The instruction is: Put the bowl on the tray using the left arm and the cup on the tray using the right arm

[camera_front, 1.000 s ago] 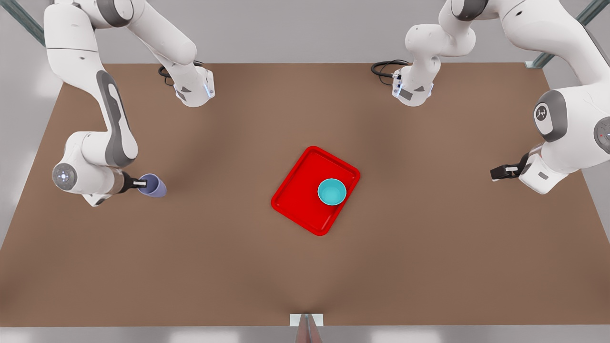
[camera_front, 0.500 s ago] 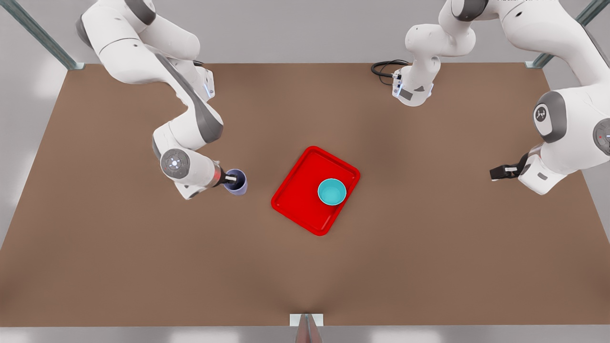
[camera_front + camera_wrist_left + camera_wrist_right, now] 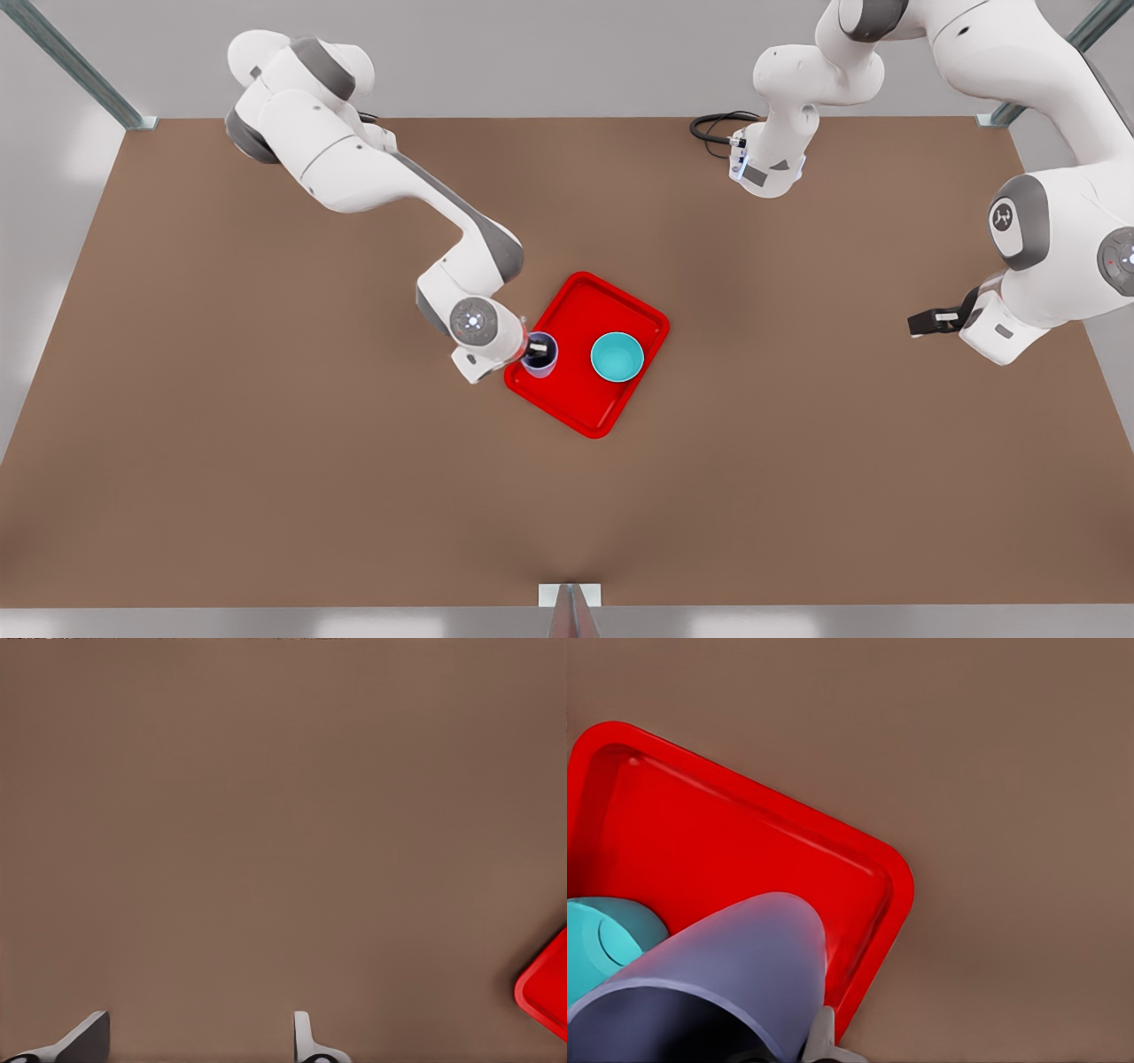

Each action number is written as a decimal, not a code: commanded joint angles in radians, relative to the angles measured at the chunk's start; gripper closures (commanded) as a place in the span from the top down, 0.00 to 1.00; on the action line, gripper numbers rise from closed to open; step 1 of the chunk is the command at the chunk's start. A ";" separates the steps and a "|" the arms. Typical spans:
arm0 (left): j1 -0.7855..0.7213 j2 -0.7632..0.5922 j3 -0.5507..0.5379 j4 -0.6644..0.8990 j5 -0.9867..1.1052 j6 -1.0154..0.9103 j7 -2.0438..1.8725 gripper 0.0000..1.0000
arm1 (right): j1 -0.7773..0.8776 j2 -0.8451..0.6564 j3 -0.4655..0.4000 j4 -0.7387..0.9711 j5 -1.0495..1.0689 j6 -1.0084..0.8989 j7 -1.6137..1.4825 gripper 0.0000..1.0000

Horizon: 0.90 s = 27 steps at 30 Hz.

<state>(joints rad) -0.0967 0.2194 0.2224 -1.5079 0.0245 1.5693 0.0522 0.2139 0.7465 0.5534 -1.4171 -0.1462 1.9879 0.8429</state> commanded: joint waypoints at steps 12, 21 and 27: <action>0.000 0.000 0.000 0.000 0.000 -0.002 0.000 1.00 | 0.065 0.070 -0.046 -0.003 0.001 0.091 0.005 0.21; 0.000 0.000 0.000 0.000 0.000 -0.002 -0.002 1.00 | 0.067 0.082 -0.046 -0.003 0.002 0.092 0.004 0.93; 0.000 0.000 0.000 0.000 0.000 -0.005 -0.002 1.00 | 0.064 0.082 -0.046 -0.002 0.002 0.092 -0.004 1.00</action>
<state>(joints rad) -0.0967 0.2194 0.2224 -1.5079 0.0245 1.5647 0.0506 0.2776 0.8284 0.5077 -1.4190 -0.1442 2.0801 0.8391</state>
